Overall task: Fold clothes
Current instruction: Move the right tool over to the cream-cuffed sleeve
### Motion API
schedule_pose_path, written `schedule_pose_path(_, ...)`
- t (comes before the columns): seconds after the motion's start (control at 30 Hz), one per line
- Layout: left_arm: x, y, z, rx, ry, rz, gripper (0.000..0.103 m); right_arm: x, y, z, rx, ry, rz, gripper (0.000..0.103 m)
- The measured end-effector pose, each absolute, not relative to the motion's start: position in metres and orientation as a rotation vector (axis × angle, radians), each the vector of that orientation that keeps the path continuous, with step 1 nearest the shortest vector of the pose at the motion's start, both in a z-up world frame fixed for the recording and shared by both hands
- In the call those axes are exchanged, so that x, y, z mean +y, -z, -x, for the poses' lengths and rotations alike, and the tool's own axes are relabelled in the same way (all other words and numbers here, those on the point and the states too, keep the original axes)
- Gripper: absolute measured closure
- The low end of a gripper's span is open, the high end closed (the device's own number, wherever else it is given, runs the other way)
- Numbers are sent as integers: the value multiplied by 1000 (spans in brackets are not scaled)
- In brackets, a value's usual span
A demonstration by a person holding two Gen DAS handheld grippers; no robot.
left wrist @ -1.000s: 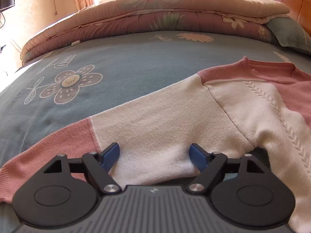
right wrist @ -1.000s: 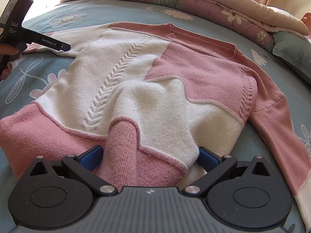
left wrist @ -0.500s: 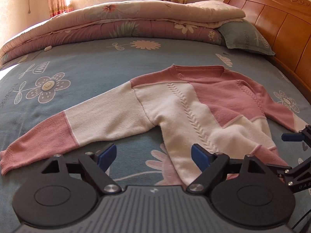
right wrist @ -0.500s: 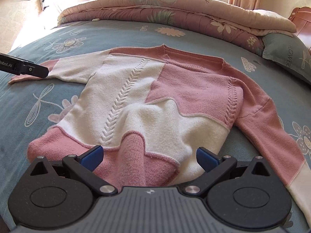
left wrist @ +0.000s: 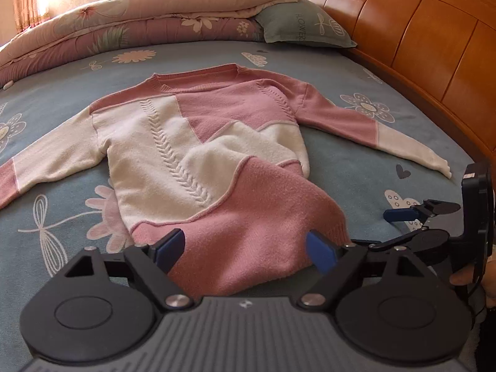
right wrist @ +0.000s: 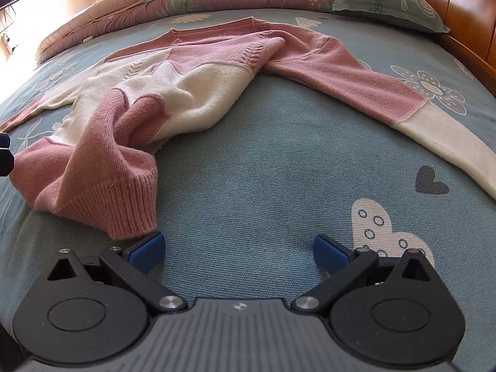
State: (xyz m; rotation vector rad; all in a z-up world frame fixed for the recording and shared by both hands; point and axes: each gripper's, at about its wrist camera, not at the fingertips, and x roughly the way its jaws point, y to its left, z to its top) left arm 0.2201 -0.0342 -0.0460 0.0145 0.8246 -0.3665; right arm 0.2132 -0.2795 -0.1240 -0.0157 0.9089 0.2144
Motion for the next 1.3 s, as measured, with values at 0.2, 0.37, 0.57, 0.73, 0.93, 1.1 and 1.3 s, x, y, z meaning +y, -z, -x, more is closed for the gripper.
schedule_pose_path(0.2,-48,80,-252,856,437,47,15,-279,130,-209,844,-214,45,0)
schedule_pose_path(0.37,-32,106,-271,905,426,99,7,-280,133,-205,793,-205,43,0)
schedule_pose_path(0.57,13,87,-278,805,430,167,6,-278,136,-203,743,-185,42,0)
schedule_pose_path(0.73,31,97,-284,783,499,239,5,-273,136,-202,729,-133,24,0)
schedule_pose_path(0.93,43,96,-279,778,511,265,6,-271,126,-194,744,-145,-96,0)
schedule_pose_path(1.1,47,90,-276,739,477,237,5,-278,119,-209,767,-233,-265,0)
schedule_pose_path(1.3,50,105,-284,787,448,272,5,-329,121,-246,787,-188,-484,0)
